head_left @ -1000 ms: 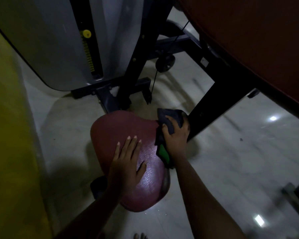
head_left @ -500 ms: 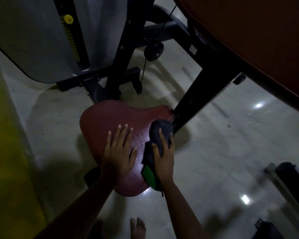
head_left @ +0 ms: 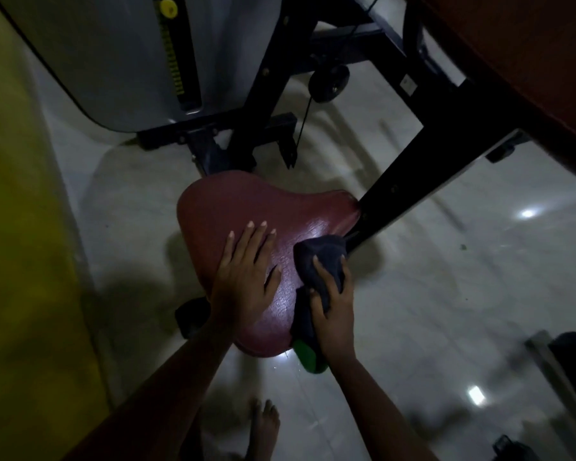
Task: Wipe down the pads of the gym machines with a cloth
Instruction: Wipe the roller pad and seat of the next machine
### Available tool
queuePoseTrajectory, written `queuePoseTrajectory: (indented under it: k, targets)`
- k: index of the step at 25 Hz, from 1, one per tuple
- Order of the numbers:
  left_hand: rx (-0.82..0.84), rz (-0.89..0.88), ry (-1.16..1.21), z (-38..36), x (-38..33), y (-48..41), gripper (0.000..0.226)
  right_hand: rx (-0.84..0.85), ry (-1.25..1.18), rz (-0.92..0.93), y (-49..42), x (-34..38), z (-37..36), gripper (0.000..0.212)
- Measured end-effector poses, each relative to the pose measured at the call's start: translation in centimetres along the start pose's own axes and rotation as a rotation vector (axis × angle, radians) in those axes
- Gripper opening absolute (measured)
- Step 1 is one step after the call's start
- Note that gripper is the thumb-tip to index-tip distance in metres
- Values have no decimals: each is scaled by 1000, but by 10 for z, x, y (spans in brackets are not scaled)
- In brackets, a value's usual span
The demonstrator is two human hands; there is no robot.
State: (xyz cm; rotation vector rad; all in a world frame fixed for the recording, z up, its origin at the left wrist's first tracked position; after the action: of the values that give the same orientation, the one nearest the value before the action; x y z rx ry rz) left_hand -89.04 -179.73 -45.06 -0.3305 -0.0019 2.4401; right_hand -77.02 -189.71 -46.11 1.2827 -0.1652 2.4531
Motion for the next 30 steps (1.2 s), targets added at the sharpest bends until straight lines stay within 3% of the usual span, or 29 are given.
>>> queuePoseTrajectory:
  k: [3,6,8,11,13,16,18,22,26,30]
  targets:
    - [-120,176,147,6,16,21,48,93,262,140,15,8,-9,48]
    - [-191,434,460,1,26,69,51,234,540,416,29,32,-34,52]
    - [-266,657,843,-29,37,97,55,344,657,604,29,48,-51,53]
    - [-375,1101,1725,-82,38,121,83,505,706,777,7,71,-72,51]
    - [-548,1180,2001,-85,27,117,65,614,718,876,-6,84,-87,45]
    - [-772,1216,2016,-76,28,110,56,784,693,1005,-28,103,-111,40]
    - [-794,1239,1983,-77,35,106,54,836,708,1038,-56,118,-126,39]
    - [-734,1279,1892,-75,36,109,56,812,715,1053,-66,135,-140,36]
    - [-652,1335,1813,-65,27,113,55,1008,672,1298,-30,125,-132,35]
    - [-497,1290,1815,-62,34,105,71,1049,675,1199,-90,146,-160,34]
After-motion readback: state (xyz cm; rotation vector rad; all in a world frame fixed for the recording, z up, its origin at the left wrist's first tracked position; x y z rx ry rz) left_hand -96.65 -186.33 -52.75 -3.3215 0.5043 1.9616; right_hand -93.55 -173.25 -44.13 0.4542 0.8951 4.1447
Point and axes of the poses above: each hand's wrist, its own y-axis away from the middle knuckle, its own z-axis out of the back of the hand, x = y × z, the point moved 8 cm from there along -y, towards the middle knuckle, and after that the axes turned 12 degrees about x, right-handed, at the moved point
